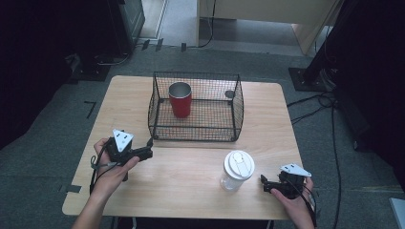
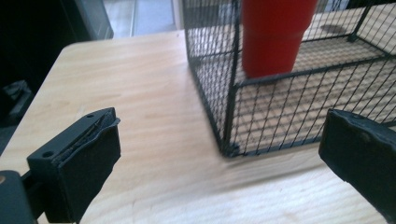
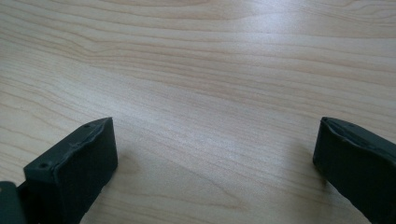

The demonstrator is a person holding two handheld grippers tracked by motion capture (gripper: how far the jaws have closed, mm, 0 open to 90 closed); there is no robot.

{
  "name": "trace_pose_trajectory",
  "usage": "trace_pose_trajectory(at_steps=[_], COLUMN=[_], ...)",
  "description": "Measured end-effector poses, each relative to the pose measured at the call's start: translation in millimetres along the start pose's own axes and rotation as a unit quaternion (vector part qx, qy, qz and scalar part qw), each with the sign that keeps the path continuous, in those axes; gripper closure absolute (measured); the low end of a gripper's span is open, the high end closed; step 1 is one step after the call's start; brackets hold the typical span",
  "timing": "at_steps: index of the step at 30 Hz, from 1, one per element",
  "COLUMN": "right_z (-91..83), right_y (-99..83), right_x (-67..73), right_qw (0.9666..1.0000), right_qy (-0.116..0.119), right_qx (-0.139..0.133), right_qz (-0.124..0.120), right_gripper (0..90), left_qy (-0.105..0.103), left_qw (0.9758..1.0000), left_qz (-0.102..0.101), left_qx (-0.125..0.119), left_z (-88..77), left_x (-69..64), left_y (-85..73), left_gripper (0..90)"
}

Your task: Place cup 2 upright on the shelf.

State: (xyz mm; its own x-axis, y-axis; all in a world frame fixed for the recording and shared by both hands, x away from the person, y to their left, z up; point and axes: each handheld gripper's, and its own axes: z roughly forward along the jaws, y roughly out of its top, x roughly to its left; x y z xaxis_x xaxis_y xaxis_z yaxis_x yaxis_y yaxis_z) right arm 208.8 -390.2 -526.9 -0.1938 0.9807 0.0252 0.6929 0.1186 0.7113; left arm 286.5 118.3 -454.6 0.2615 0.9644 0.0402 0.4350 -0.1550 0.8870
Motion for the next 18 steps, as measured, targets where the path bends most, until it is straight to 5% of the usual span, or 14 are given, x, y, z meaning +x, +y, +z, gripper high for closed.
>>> trace_pose_trajectory(at_steps=[18], right_z=[-5.0], right_y=[-5.0], right_x=[-3.0], right_qw=[1.0000], right_qy=[0.000], right_qx=[0.000], right_qz=[0.001], right_gripper=[0.0], left_qy=[0.016], left_qw=[0.9994], left_qz=[0.002], left_qx=[0.031], left_z=[-2.1], left_x=[15.7], left_y=[-32.9], left_gripper=[0.0])
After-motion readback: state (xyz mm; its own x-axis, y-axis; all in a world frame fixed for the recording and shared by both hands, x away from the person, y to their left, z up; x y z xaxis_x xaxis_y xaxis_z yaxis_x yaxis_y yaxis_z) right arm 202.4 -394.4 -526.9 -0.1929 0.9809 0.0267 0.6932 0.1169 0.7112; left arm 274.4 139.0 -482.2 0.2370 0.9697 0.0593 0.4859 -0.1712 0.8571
